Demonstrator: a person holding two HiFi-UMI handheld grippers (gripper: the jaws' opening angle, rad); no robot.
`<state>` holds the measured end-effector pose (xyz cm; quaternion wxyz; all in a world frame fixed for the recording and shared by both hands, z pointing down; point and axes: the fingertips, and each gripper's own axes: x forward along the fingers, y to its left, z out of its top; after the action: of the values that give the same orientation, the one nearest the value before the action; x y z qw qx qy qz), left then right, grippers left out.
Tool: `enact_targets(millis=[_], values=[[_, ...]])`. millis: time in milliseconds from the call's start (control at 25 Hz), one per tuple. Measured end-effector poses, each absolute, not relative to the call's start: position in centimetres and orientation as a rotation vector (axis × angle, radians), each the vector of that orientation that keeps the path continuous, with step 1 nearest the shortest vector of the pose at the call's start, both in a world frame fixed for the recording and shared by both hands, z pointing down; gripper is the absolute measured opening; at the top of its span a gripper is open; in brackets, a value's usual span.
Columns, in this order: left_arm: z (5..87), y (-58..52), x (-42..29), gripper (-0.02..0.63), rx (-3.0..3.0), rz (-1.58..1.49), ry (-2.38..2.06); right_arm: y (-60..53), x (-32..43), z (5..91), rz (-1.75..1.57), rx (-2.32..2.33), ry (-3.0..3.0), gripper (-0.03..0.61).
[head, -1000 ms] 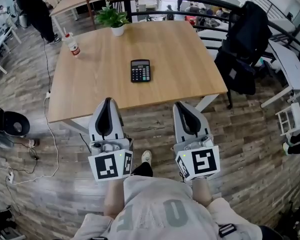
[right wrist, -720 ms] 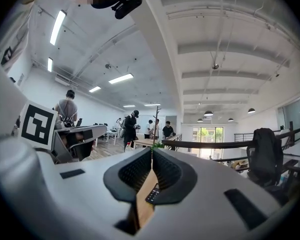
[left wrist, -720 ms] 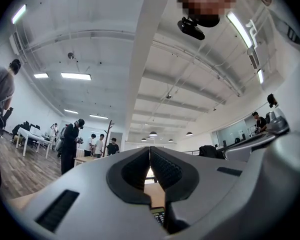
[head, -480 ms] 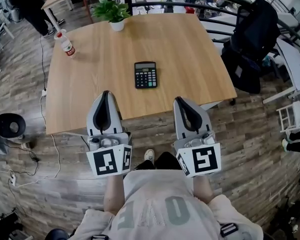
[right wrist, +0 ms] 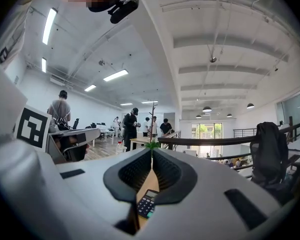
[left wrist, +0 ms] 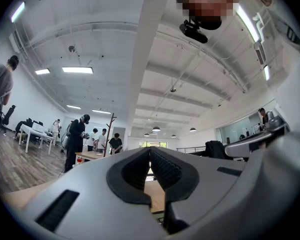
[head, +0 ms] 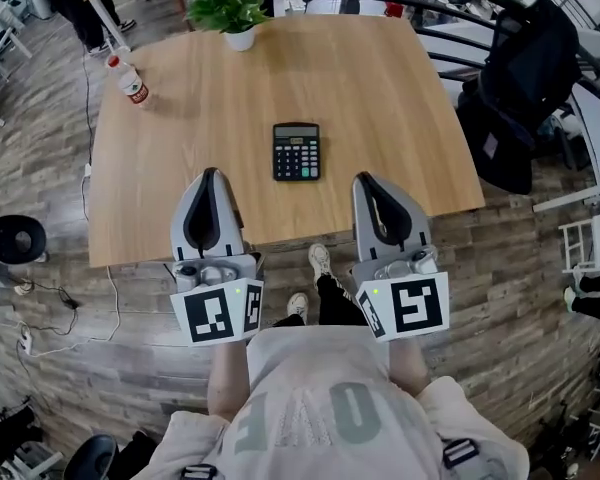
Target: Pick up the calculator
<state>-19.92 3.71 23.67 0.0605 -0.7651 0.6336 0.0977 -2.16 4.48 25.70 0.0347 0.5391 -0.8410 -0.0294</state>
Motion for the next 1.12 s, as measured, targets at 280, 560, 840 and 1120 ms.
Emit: enact_targets(millis=[280, 560, 840, 1120], values=[[23.7, -1.4, -18.2, 0.009, -2.274, 0.264, 1.944, -1.3, -0.5, 25.7, -0.088, 1.633, -2.622, 0.025], [23.4, -7.1, -16.5, 0.009, -2.220, 0.215, 1.969, -6.6, 1.3, 26.9, -0.052, 1.539, -2.671, 0.025], [24.8, -11.3, -14.9, 0.009, -2.224, 0.151, 1.999, -11.0, 3.0, 27.8, -0.042, 1.422, -2.739, 0.025], [26.2, -13.3, -15.3, 0.009, -2.232, 0.104, 2.037, -13.9, 2.9, 29.2, 0.034, 1.426, -2.720, 0.025]])
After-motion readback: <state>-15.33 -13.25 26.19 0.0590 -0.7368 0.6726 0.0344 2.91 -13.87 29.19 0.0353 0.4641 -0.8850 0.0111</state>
